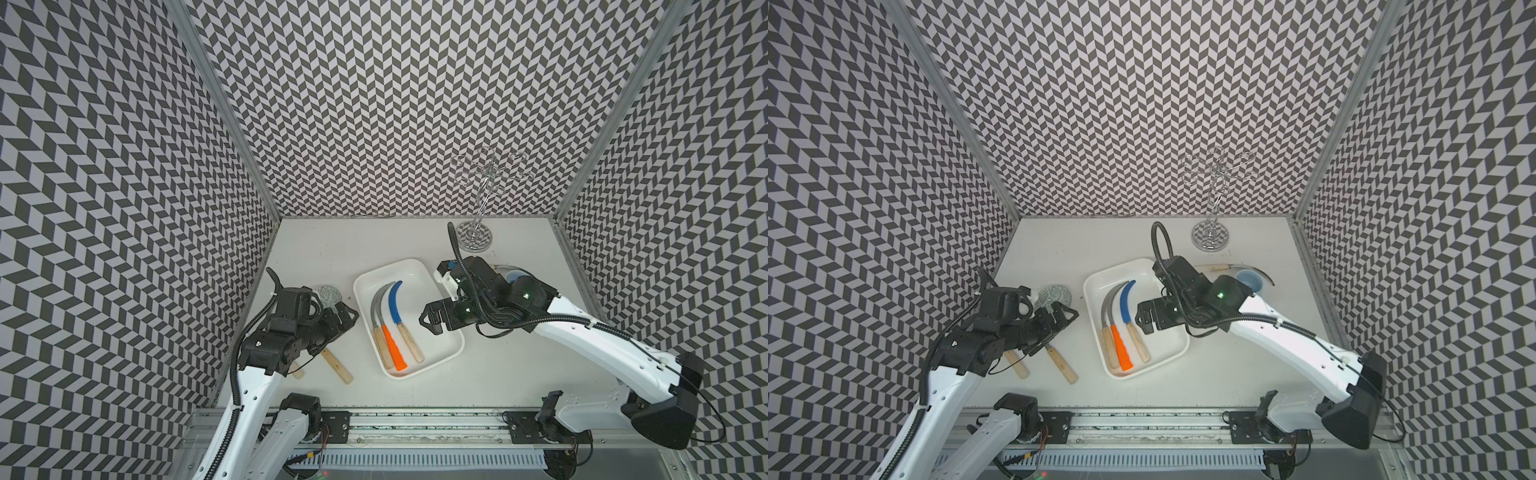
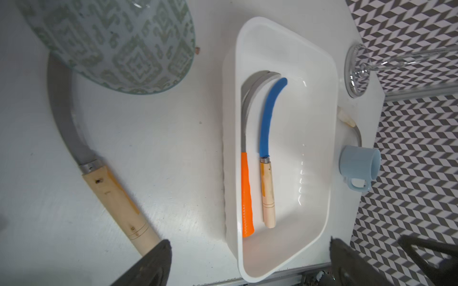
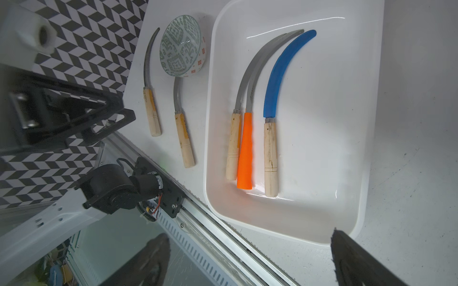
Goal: Put small sickles into storage boxes
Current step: Place the sickle in the storage box, then pick up the sickle at the center of the board.
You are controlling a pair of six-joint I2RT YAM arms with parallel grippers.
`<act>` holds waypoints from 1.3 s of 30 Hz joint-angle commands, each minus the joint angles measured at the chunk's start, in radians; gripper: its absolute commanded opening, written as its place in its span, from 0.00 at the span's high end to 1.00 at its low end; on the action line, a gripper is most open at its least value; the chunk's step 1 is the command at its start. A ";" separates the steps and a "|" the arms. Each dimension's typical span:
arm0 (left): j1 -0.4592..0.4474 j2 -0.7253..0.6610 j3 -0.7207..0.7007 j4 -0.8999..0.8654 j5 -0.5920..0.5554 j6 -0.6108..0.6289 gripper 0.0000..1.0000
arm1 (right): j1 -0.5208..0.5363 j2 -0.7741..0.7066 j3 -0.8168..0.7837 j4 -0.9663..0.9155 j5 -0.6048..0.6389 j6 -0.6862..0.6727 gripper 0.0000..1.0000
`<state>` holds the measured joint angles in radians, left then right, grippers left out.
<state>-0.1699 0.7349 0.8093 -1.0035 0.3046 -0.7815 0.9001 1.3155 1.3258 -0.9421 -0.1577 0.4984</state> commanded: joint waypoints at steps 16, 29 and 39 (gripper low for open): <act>0.003 0.274 -0.041 -0.112 -0.328 -0.151 0.00 | 0.003 -0.272 -0.221 0.101 0.015 -0.157 0.00; 0.006 0.286 -0.131 0.009 -0.334 -0.178 0.11 | 0.003 -0.292 -0.313 0.125 -0.002 -0.157 0.00; 0.006 0.365 -0.178 0.082 -0.328 -0.154 0.22 | 0.003 -0.284 -0.356 0.167 -0.036 -0.148 0.00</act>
<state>-0.1696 1.0912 0.6449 -0.9657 -0.0105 -0.9333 0.9005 1.0363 0.9752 -0.8345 -0.1688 0.3588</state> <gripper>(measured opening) 0.795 0.998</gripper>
